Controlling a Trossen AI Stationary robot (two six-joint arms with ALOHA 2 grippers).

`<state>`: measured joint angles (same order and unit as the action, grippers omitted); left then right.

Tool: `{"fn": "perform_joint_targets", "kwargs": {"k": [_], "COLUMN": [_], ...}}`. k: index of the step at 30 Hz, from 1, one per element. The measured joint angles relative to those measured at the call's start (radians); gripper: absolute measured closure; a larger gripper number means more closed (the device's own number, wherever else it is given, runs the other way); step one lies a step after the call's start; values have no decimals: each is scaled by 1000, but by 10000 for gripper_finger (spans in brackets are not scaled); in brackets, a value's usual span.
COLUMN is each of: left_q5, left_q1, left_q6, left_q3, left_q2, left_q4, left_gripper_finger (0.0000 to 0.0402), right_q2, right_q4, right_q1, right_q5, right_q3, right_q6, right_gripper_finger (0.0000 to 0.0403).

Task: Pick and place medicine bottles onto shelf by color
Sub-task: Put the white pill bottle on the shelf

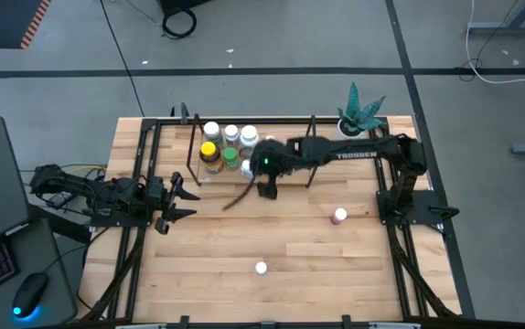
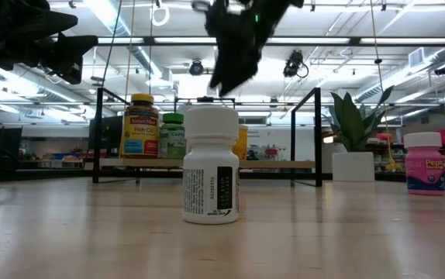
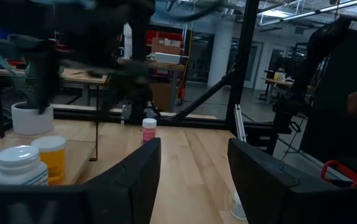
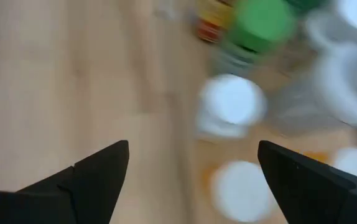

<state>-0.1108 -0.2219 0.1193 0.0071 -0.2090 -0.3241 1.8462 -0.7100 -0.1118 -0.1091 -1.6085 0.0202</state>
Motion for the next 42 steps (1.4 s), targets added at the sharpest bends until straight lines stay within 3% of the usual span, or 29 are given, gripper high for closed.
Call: {"fn": "perform_joint_targets", "kwargs": {"k": [9, 16, 18, 24, 32, 42], "left_q5": [0, 0, 0, 0, 0, 0], "left_q1": [0, 0, 0, 0, 0, 0], "left_q6": [0, 0, 0, 0, 0, 0], "left_q3": [0, 0, 0, 0, 0, 0], "left_q2": [0, 0, 0, 0, 0, 0], "left_q4": [0, -2, -4, -1, -1, 0], "left_gripper_finger": [203, 208, 206, 204, 206, 209], "right_q2": [20, 203, 262, 346, 361, 362], "right_q4": [159, 330, 304, 181, 104, 97], "right_q1": [266, 452, 487, 541, 549, 542], "right_q5": [107, 110, 108, 14, -22, -28], "right_q3": [-26, -26, -40, -129, -100, -99], "right_q6": [60, 81, 91, 128, 201, 195], "right_gripper_finger": [41, 44, 46, 48, 59, 144]}}
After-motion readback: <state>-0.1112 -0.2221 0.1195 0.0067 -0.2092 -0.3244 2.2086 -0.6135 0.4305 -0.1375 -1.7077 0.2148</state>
